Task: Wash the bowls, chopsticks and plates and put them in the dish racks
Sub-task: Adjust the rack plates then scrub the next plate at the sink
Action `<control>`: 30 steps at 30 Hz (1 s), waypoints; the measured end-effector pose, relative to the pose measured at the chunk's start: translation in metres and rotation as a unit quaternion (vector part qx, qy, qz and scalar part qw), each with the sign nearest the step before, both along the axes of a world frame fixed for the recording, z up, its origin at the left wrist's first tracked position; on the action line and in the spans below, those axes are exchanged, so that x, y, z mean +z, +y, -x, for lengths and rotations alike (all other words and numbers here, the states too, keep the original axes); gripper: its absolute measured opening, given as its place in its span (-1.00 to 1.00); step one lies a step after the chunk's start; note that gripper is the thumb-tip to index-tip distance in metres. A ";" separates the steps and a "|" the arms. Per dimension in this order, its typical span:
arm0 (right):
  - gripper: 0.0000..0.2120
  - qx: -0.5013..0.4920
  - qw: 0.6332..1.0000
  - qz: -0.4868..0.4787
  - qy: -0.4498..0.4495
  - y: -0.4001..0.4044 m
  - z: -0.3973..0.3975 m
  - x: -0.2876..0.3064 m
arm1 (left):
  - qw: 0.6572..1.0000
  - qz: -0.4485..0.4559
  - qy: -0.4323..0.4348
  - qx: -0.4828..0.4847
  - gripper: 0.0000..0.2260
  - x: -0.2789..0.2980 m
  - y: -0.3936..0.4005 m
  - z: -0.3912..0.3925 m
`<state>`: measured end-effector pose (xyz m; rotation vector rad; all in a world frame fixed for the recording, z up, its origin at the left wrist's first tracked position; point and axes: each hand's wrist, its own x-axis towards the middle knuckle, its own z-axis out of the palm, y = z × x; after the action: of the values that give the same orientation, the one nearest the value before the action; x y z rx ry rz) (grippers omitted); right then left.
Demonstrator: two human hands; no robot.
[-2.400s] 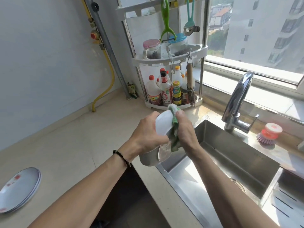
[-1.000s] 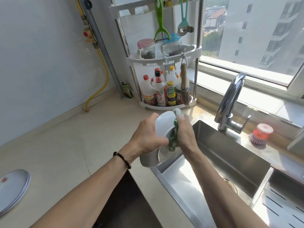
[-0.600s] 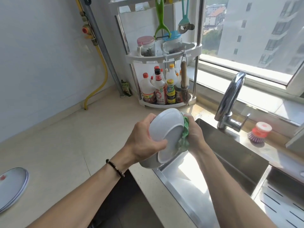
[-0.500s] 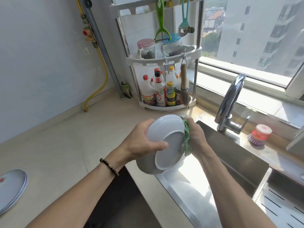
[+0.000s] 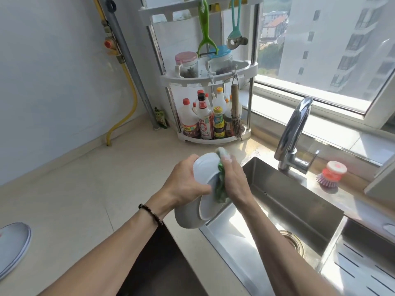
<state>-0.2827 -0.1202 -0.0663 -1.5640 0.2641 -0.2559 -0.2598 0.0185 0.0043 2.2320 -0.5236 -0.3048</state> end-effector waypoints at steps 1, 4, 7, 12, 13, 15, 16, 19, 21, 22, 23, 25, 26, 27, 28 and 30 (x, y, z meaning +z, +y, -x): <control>-0.59 0.020 0.999 0.027 -0.025 0.005 0.000 0.002 | 1.000 -0.003 -0.006 0.009 -0.60 -0.001 -0.002 -0.001; -0.45 0.017 0.999 -0.008 -0.027 0.007 0.003 0.003 | 1.000 -0.009 -0.021 0.005 -0.62 -0.001 -0.002 0.003; -0.46 -0.020 0.997 -0.074 0.012 -0.004 -0.003 0.003 | 0.999 -0.006 -0.032 -0.002 -0.60 -0.002 -0.001 0.007; -0.60 -0.004 0.999 -0.027 -0.042 0.006 -0.002 0.003 | 0.999 -0.018 -0.041 0.001 -0.61 -0.001 -0.008 0.010; -0.60 -0.018 0.998 -0.064 -0.014 0.000 -0.003 0.002 | 0.999 -0.008 -0.046 -0.007 -0.61 0.001 -0.008 0.011; -0.60 -0.065 0.982 -0.167 0.056 -0.015 -0.005 -0.004 | 0.998 0.035 -0.043 -0.011 -0.58 0.004 -0.005 0.016; -0.62 -0.085 0.973 -0.201 0.076 -0.022 -0.006 -0.008 | 0.998 0.060 -0.032 -0.012 -0.56 0.006 -0.003 0.017; -0.70 -0.074 0.971 -0.214 0.070 -0.038 -0.007 -0.006 | 0.990 0.110 0.082 -0.020 -0.46 0.011 0.005 0.009; -0.70 -0.039 0.987 -0.140 0.062 -0.047 -0.006 0.004 | 0.983 0.085 0.156 -0.055 -0.43 0.015 0.008 -0.002; -0.69 -0.005 0.995 -0.084 0.047 -0.047 -0.006 0.012 | 0.978 0.065 0.182 -0.083 -0.46 0.017 0.006 -0.006; -0.67 0.030 0.998 -0.032 0.033 -0.045 -0.007 0.020 | 0.974 0.044 0.191 -0.112 -0.49 0.018 0.002 -0.008; -0.64 0.073 0.996 0.053 0.016 -0.038 -0.008 0.029 | 0.979 0.015 0.156 -0.131 -0.54 0.016 -0.010 -0.009; -0.63 0.073 0.994 0.084 0.011 -0.033 -0.008 0.031 | 0.985 0.007 0.130 -0.117 -0.56 0.012 -0.014 -0.008; -0.63 0.069 0.992 0.109 0.000 -0.028 -0.007 0.030 | 0.989 0.005 0.112 -0.094 -0.56 0.007 -0.015 -0.007; -0.63 0.066 0.989 0.132 -0.014 -0.023 -0.005 0.026 | 0.992 0.012 0.105 -0.072 -0.55 0.003 -0.016 -0.006; -0.58 0.056 0.982 0.174 -0.051 -0.013 0.003 0.016 | 0.994 0.032 0.098 -0.042 -0.53 -0.004 -0.014 -0.006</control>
<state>-0.2852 -0.1329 -0.0505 -1.8984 0.0515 -0.3051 -0.2540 0.0045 0.0000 2.0931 -0.5144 -0.5385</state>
